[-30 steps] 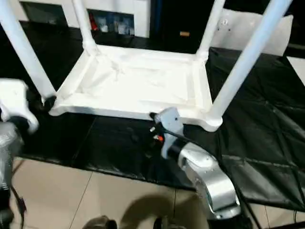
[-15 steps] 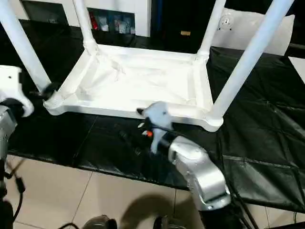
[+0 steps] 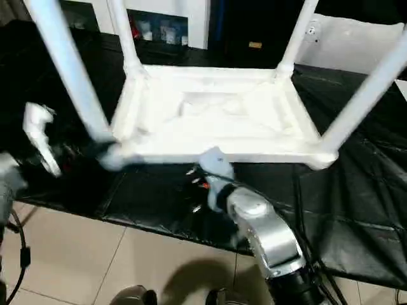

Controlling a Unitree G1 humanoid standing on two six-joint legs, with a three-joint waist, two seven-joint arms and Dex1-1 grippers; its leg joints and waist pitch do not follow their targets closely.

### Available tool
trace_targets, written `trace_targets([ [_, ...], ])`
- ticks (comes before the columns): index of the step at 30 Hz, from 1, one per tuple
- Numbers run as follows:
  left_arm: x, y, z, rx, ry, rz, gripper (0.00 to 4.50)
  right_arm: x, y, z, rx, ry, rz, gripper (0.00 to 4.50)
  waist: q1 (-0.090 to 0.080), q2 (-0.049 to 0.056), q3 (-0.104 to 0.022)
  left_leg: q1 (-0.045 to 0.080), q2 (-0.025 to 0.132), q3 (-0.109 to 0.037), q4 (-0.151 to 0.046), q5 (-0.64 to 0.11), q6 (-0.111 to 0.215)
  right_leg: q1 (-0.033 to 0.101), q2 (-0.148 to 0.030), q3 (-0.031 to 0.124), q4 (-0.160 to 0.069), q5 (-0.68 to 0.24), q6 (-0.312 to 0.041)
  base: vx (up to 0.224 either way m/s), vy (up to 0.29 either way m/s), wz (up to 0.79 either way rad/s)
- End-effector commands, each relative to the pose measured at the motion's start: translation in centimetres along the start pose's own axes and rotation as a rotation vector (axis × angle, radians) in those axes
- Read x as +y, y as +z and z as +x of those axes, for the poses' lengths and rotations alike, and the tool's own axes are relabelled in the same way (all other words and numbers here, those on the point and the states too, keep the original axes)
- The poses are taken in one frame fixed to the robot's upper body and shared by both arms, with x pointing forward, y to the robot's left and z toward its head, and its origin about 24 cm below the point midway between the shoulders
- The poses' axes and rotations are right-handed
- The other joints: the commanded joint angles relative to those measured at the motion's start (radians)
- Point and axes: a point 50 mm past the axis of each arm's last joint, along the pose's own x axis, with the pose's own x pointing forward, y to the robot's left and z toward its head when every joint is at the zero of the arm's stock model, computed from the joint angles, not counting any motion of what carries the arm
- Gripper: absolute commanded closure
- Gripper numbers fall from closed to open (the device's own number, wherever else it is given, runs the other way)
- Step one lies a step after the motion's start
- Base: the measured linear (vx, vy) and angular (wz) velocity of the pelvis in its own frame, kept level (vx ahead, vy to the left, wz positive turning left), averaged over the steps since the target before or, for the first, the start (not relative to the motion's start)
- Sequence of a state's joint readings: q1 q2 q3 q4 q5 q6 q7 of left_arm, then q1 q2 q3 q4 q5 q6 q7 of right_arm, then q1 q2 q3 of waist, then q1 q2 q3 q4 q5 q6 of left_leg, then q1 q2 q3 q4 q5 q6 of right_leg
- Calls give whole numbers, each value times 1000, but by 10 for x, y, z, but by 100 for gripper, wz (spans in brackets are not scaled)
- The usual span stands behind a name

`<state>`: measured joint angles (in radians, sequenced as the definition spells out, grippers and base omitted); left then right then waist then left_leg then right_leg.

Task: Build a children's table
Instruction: Rotate table base

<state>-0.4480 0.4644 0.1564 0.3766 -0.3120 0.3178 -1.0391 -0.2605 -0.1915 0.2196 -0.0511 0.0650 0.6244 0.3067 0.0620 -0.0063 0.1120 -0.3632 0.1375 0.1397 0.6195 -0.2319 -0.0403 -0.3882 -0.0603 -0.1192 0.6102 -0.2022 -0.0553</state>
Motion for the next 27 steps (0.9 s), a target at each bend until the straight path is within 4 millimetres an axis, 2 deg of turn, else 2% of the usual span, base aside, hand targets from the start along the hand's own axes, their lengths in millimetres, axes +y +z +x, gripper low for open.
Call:
trace_targets([
  [1, -10, -3, 15, 18, -34, 36, 14, -17, -4, -1, 30, -109, -6, 0, -7, 3, -63, 9, 107, -27, -95, -60, 13, 55, -137, 102, -70, -139, -203, 0, 0, 0],
  [2, -10, -3, 16, 17, -33, 37, 14, -18, -4, -1, 32, -112, -7, 0, -9, 3, -61, 6, 110, -27, -97, -62, 13, 55, -136, 103, -69, -144, -198, 0, 0, 0],
  [3, -13, -3, 23, 4, -30, 42, 14, -22, -5, 0, 44, -135, -17, 0, -11, -4, -63, 4, 109, -27, -99, -61, 13, 58, -133, 100, -69, -160, -185, 0, 0, 0],
  [4, -19, -2, 30, -16, -47, 35, 14, -27, -7, 2, 58, -156, -22, 0, -13, -1, -67, 8, 110, -25, -95, -57, 13, 57, -136, 100, -70, -158, -186, 0, 0, 0],
  [5, -27, 0, 36, -29, -86, 23, 14, -32, -8, 3, 67, -173, -29, 0, -15, -1, -66, 5, 110, -25, -94, -48, 16, 59, -136, 100, -70, -147, -189, 0, 0, 0],
  [6, -30, 0, 37, -31, -101, 20, 14, -32, -8, 4, 68, -174, -30, 0, -15, -4, -68, 5, 112, -24, -92, -25, 20, 59, -136, 100, -66, -114, -197, 0, 0, 0],
  [8, -46, 1, 40, -37, -182, 5, 14, -35, -8, 7, 75, -178, -34, 0, -16, -1, -71, 3, 112, -22, -90, 2, 31, 61, -134, 99, -58, -67, -213, 0, 0, 0],
  [9, -56, 1, 40, -29, -238, -3, 14, -35, -7, 9, 68, -175, -35, 0, -19, -4, -72, 1, 110, -20, -88, 19, 43, 62, -132, 98, -55, -38, -221, 0, 0, 0],
  [10, -66, 0, 38, -19, -291, -9, 14, -33, -6, 11, 60, -165, -32, 0, -24, -4, -77, -3, 112, -22, -87, 30, 46, 68, -136, 97, -45, -8, -236, 0, 0, 0],
  [12, -82, -1, 35, 4, -378, -24, 14, -30, -3, 15, 44, -146, -30, 0, -31, -5, -76, -4, 107, -17, -85, 43, 66, 65, -130, 98, -46, 10, -242, 0, 0, 0],
  [13, -89, -2, 34, 11, -407, -28, 14, -29, -1, 18, 35, -142, -28, 0, -34, -9, -75, -6, 104, -14, -83, 45, 79, 66, -128, 98, -48, 11, -244, 0, 0, 0],
  [15, -101, -3, 33, 19, -452, -36, 14, -25, 1, 21, 27, -131, -22, 0, -38, -7, -72, -8, 103, -12, -83, 27, 83, 66, -126, 99, -54, -32, -239, 0, 0, 0],
  [16, -109, -5, 34, 18, -477, -40, 14, -23, 3, 23, 22, -123, -24, 0, -41, -12, -71, -4, 103, -9, -84, 3, 76, 62, -124, 100, -59, -80, -235, 0, 0, 0],
  [17, -109, -5, 34, 18, -477, -40, 14, -23, 3, 23, 22, -123, -24, 0, -42, -10, -69, -4, 104, -10, -84, -7, 72, 62, -123, 100, -60, -104, -232, 0, 0, 0],
  [18, -117, -6, 37, 5, -487, -45, 14, -20, 4, 25, 17, -110, -25, 0, -45, -13, -67, 0, 103, -6, -85, -28, 64, 58, -119, 101, -67, -147, -222, 0, 0, 0],
  [19, -122, -6, 40, -5, -490, -47, 14, -18, 5, 27, 14, -102, -26, 0, -44, -10, -65, 1, 104, -6, -85, -43, 55, 58, -120, 102, -70, -177, -214, 0, 0, 0],
  [21, -122, -6, 40, -5, -490, -47, 14, -18, 5, 27, 14, -102, -26, 0, -44, -10, -65, 1, 103, -6, -86, -50, 48, 57, -117, 102, -73, -198, -200, 0, 0, 0],
  [22, -134, -5, 49, -32, -500, -53, 14, -14, 7, 32, 8, -86, -27, 0, -49, -18, -65, -1, 105, -6, -88, -53, 44, 57, -117, 103, -71, -203, -191, 0, 0, 0],
  [23, -141, -4, 55, -41, -514, -59, 14, -12, 8, 34, 4, -77, -32, 0, -49, -17, -65, -1, 103, -6, -87, -57, 41, 56, -117, 103, -72, -210, -188, 0, 0, 0],
  [24, -148, -3, 64, -52, -528, -62, 14, -11, 9, 36, 2, -68, -36, 0, -50, -20, -65, 0, 102, -3, -86, -65, 40, 55, -117, 104, -76, -224, -183, 0, 0, 0],
  [26, -153, -2, 72, -61, -539, -61, 14, -10, 9, 37, 0, -63, -41, 0, -48, -21, -65, 0, 100, -3, -86, -72, 35, 55, -115, 105, -79, -243, -172, 0, 0, 0],
  [27, -155, 0, 76, -66, -541, -57, 14, -10, 9, 38, -1, -64, -45, 0, -47, -18, -67, 2, 100, -3, -85, -69, 34, 54, -115, 106, -78, -239, -169, 0, 0, 0],
])
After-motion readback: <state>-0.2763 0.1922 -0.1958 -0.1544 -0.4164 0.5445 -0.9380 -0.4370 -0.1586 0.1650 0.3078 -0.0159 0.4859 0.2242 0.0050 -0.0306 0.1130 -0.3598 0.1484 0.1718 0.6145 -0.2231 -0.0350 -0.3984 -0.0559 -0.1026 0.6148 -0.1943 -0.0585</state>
